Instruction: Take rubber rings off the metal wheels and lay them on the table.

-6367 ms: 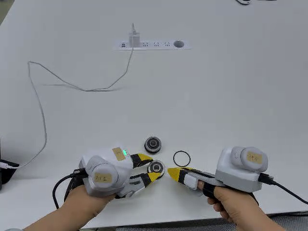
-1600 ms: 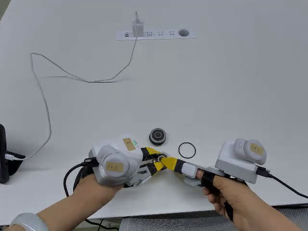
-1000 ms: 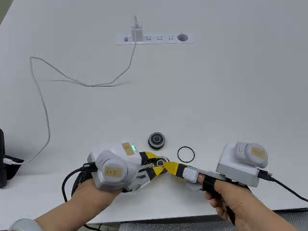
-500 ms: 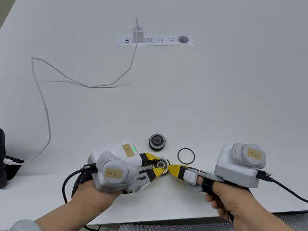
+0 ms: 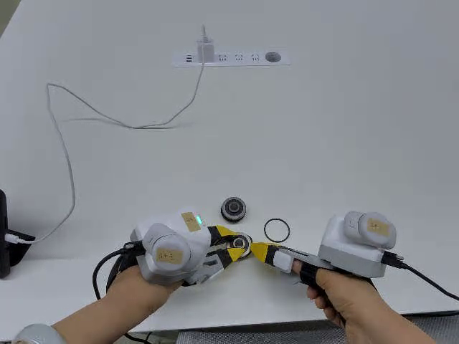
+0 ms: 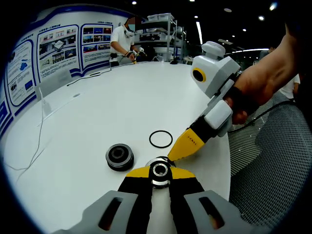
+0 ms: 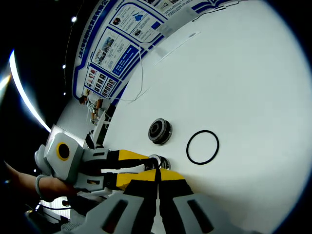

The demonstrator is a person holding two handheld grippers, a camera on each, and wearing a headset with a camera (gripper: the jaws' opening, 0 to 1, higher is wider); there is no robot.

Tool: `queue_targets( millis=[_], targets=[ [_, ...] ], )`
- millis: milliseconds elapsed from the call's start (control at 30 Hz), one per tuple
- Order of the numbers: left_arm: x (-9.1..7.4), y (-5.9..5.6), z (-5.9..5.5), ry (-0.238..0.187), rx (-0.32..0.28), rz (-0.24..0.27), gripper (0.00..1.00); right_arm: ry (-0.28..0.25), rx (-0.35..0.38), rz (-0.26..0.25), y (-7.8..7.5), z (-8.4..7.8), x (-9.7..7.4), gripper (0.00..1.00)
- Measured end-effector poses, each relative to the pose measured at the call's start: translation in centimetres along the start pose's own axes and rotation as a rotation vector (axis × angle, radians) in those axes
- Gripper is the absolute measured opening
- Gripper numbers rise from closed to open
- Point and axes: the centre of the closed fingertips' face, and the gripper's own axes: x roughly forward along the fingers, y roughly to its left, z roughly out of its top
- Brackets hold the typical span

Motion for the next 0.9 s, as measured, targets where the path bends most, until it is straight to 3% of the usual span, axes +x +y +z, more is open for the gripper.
queue_targets(
  millis=[733,900],
  targets=[
    [0.0,0.0,-0.1,-0.001,0.002,-0.003,0.12,0.000,0.023,0.034,0.9,0.1,0.1,0.01],
    [0.0,0.0,-0.1,-0.002,0.003,-0.005,0.12,-0.002,0.032,0.060,1.7,0.2,0.2,0.01]
  ],
)
